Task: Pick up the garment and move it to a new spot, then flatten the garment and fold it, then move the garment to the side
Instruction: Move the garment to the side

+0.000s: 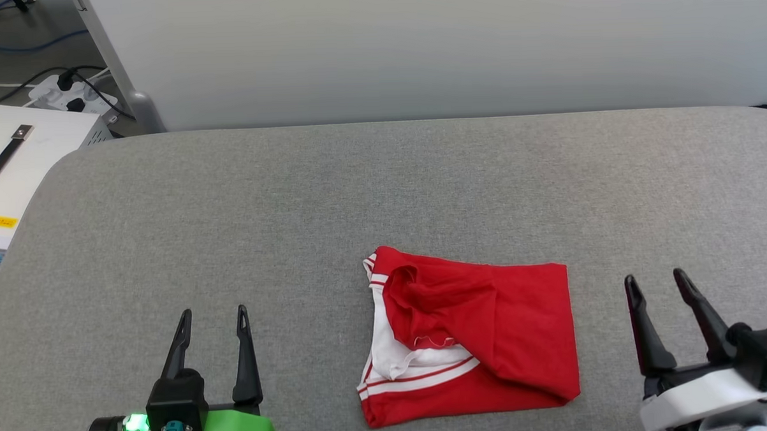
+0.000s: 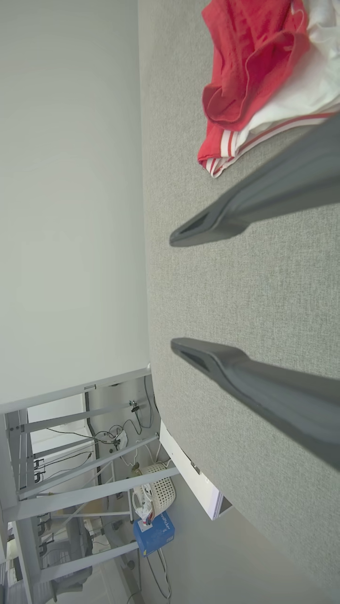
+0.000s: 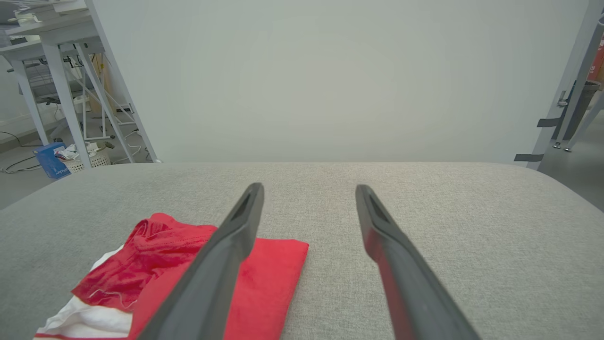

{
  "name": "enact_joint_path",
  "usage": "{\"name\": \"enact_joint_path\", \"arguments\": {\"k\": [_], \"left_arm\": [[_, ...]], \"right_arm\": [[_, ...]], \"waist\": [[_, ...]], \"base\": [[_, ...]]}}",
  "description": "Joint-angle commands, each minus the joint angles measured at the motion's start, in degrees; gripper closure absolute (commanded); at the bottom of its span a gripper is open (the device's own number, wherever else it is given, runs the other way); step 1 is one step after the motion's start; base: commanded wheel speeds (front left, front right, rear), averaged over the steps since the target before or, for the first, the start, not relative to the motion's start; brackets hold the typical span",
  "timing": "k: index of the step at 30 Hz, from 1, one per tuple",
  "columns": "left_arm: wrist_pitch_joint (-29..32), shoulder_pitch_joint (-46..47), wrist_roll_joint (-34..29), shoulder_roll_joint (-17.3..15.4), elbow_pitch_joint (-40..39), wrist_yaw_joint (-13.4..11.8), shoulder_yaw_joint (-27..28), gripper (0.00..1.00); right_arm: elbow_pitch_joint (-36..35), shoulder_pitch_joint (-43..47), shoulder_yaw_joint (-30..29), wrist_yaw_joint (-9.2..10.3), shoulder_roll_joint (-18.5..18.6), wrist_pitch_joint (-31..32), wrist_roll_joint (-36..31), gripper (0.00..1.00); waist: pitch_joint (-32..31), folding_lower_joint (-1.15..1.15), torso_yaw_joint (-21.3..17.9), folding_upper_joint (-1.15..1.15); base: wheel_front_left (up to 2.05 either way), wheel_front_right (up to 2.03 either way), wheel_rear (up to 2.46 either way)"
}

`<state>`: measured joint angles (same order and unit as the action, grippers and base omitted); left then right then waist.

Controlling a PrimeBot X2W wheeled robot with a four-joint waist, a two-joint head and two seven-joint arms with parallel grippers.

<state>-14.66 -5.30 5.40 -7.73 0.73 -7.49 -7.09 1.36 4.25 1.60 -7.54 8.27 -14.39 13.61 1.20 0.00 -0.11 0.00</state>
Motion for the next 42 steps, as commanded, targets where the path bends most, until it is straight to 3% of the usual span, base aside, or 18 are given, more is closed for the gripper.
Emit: {"name": "enact_joint_path", "arguments": {"k": [1,5,8,16,19,23,29,41,42], "left_arm": [[-0.3,-0.6,-0.4,0.0,0.1,0.3,0.0,0.00],[-0.3,0.5,-0.4,0.1,0.5,0.5,-0.2,0.00],[-0.3,1.3,-0.5,0.3,0.7,0.6,-0.5,0.00],[-0.3,2.6,-0.7,0.8,0.9,0.6,-0.4,0.00],[-0.3,3.3,-0.7,1.1,0.8,0.7,-0.4,0.00],[-0.3,4.9,-1.0,1.5,0.9,1.1,-0.9,0.00],[-0.3,7.2,-1.3,2.1,1.1,1.5,-1.4,0.00],[-0.3,9.1,-1.4,2.3,2.2,2.7,-0.5,0.00],[-0.3,9.2,-1.4,2.4,2.3,2.7,-0.4,0.00]], "right_arm": [[-0.8,-1.7,-0.4,0.05,1.0,0.0,-0.4,0.00],[-2.0,-7.2,-0.5,0.05,4.7,2.0,0.8,0.00],[-2.3,-11.8,2.1,0.05,9.2,7.2,3.6,0.00],[-0.1,-19.9,10.3,0.05,21.1,35.3,22.5,0.00],[1.4,-20.6,12.1,0.05,23.6,45.0,30.4,0.00],[3.2,-19.9,13.5,0.05,24.6,53.0,37.4,0.00],[6.8,-19.9,15.9,0.05,23.0,55.6,39.8,0.00],[14.5,-21.4,23.6,0.05,20.1,52.9,41.7,0.00],[14.4,-21.7,24.5,0.05,20.3,52.2,41.8,0.12]], "waist": [[0.3,0.00,0.1,0.00],[1.2,0.00,0.7,0.00],[2.0,0.00,1.2,0.00],[4.7,0.00,2.1,0.00],[6.1,0.00,2.5,0.00],[8.0,0.00,3.7,0.00],[10.8,0.00,5.9,0.00],[13.3,0.00,8.8,0.00],[13.2,0.00,8.8,0.00]], "base": [[0.00,0.00,0.00],[0.00,0.00,0.00],[0.00,0.00,0.00],[0.00,0.00,0.00],[0.00,0.00,0.00],[0.00,0.00,0.00],[0.00,0.00,0.00],[0.00,0.00,0.00],[0.00,0.00,0.00]]}}
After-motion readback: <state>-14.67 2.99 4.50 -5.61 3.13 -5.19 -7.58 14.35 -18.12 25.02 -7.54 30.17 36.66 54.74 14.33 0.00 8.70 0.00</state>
